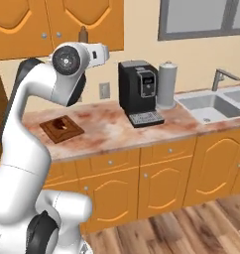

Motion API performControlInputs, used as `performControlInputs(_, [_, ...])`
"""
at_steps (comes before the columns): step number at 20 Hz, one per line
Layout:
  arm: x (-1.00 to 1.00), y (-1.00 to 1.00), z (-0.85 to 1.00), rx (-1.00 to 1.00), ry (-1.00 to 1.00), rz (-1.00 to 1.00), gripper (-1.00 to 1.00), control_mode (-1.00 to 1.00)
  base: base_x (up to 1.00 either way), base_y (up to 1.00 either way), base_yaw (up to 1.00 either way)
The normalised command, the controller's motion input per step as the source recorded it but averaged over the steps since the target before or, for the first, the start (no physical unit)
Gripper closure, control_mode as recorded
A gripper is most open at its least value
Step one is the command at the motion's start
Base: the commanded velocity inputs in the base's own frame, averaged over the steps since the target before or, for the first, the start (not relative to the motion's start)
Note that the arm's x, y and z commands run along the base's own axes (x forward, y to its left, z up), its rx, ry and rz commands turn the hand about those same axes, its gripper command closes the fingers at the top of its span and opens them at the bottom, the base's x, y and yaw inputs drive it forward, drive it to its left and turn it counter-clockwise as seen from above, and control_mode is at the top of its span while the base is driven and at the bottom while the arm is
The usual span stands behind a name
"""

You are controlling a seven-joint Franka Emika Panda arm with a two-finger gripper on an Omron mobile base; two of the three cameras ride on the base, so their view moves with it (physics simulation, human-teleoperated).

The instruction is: Open the cabinet, retrieve the rolling pin, and place it next to the meat on the cutting board to prepare for tenderizing.

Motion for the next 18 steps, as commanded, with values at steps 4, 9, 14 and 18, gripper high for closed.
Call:
performControlInputs(4, [0.00, 0.00, 0.00, 0.00, 0.00, 0.00, 1.00, 1.00, 0.00, 0.21, 0.57])
performControlInputs(9, [0.00, 0.00, 0.00, 0.00, 0.00, 0.00, 1.00, 1.00, 0.01, 0.15, 0.58])
performControlInputs(14, [0.00, 0.00, 0.00, 0.00, 0.00, 0.00, 1.00, 1.00, 0.00, 0.08, 0.48])
performControlInputs(18, [0.00, 0.00, 0.00, 0.00, 0.00, 0.00, 1.00, 1.00, 0.00, 0.00, 0.20])
